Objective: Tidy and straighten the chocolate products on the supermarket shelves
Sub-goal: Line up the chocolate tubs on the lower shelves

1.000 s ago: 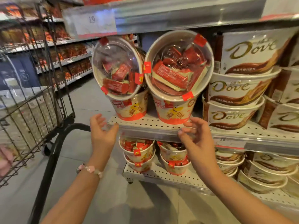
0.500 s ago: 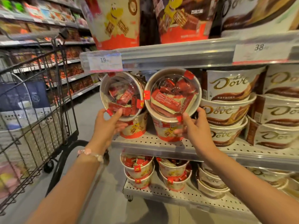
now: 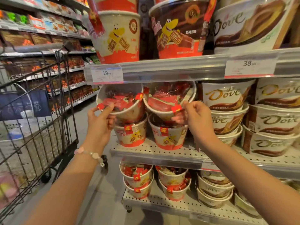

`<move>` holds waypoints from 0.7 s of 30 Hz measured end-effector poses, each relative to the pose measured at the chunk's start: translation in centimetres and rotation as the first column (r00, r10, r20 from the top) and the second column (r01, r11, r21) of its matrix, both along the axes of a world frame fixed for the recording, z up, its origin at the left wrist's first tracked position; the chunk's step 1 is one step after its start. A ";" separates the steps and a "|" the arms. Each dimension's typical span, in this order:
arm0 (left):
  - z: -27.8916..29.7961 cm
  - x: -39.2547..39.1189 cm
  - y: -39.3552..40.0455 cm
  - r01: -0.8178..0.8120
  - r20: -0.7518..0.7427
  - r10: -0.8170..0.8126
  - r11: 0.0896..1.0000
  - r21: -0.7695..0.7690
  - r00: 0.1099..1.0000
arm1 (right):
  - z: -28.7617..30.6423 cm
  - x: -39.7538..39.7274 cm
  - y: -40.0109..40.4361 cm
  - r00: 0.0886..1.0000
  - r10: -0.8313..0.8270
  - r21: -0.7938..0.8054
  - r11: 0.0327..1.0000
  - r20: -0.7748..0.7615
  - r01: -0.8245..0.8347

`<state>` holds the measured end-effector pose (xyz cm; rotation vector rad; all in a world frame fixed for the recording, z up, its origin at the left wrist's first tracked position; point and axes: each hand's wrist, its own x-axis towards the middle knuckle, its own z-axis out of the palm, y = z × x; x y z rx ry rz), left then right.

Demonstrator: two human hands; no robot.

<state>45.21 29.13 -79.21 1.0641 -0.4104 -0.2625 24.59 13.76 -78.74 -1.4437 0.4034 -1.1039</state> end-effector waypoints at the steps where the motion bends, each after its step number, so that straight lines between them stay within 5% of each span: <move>1: 0.6 0.1 -0.1 -0.003 0.000 0.003 1.000 -0.005 1.000 | 0.6 0.1 0.1 1.000 0.007 0.007 1.000 0.014 -0.007; 13: 2.6 0.3 -0.7 -0.123 0.040 0.120 0.988 0.092 0.992 | 2.4 0.8 -0.9 0.981 0.123 0.204 0.967 0.148 -0.152; 21: 1.3 0.1 -0.2 -0.229 0.229 0.188 0.959 0.168 0.955 | 0.3 0.4 -1.6 0.996 -0.073 -0.140 0.988 -0.046 0.066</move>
